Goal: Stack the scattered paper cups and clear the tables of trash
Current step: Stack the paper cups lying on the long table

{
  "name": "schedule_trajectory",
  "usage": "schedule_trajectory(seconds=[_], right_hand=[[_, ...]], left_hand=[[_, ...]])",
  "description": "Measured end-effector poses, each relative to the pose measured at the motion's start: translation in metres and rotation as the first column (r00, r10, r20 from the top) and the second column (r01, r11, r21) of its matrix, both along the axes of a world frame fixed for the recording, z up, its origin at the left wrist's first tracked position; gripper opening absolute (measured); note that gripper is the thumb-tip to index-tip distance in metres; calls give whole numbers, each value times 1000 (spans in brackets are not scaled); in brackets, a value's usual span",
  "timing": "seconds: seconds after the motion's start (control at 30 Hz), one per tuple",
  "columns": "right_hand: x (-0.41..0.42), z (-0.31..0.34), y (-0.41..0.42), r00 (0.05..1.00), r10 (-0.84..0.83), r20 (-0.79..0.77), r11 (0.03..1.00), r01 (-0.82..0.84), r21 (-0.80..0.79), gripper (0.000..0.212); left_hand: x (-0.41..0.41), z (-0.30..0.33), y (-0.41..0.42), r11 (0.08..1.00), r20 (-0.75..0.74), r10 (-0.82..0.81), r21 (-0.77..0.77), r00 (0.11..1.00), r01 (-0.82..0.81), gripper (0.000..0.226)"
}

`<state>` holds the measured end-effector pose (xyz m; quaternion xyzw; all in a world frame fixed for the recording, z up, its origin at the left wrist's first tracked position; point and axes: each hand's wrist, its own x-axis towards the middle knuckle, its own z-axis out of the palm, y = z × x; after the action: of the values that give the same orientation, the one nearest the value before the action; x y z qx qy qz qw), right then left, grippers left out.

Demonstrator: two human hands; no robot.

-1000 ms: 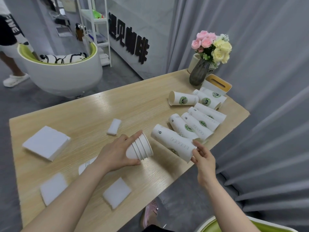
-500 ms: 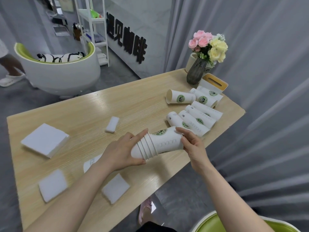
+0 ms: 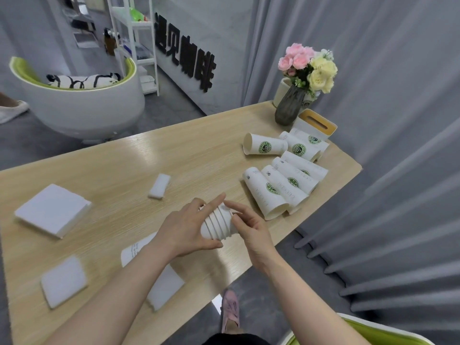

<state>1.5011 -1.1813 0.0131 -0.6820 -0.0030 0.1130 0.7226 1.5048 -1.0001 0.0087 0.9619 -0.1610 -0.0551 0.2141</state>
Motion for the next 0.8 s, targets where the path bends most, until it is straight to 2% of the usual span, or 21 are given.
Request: schedule_trajectory(seconds=[0.07,0.1,0.2,0.27,0.47,0.6,0.8], right_hand=[[8,-5,-12,998,-67,-20,998,67,-21,28],[13,-9,-20,987,-161,-28,986,159,-55,28],[27,-28,-49,851,-515,-101,852,496,-165,28],[39,-40,-63,784,-605,-139,790,570,-227,32],[78,-58,-76,752,-641,-152,759,592,-273,35],[92,-66,-79,765,-634,-112,746,566,-352,32],[94,-65,-81,772,-625,-120,765,573,-296,31]], left_hand=[[4,-2,0,1000,-1,27,-11,1000,-27,102],[7,-2,1,999,-6,43,-17,999,-43,102],[15,-2,4,997,-18,75,7,997,-75,102],[21,-1,3,996,-24,91,24,996,-90,103],[33,2,-3,993,-64,116,23,991,-115,102],[36,1,-5,991,-76,132,9,988,-132,102],[41,-1,-4,990,-84,134,-21,987,-136,103]])
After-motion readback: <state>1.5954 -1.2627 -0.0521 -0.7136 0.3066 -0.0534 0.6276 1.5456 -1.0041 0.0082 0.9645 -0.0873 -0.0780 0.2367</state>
